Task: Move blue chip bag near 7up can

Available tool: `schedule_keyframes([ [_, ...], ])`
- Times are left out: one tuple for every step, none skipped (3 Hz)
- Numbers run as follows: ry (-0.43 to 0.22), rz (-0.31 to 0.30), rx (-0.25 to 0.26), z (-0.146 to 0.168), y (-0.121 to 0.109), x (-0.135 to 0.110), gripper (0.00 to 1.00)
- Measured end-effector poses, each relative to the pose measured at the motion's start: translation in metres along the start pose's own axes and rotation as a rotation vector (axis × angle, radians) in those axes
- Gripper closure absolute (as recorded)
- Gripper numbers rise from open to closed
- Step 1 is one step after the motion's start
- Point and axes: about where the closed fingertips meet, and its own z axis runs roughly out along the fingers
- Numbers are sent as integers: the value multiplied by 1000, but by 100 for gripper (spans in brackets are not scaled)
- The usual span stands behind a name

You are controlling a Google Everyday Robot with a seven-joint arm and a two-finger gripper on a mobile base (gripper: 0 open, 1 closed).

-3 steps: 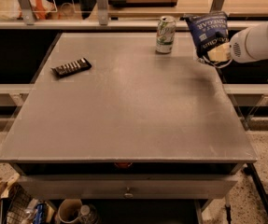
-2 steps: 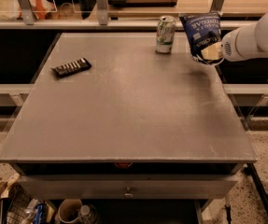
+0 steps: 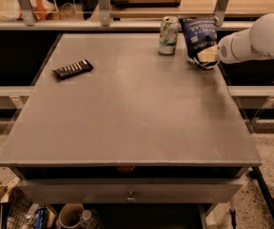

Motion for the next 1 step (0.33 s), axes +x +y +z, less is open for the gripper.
schedule_keyframes([
  [-3,-17,-40,0,-2,-13,60],
])
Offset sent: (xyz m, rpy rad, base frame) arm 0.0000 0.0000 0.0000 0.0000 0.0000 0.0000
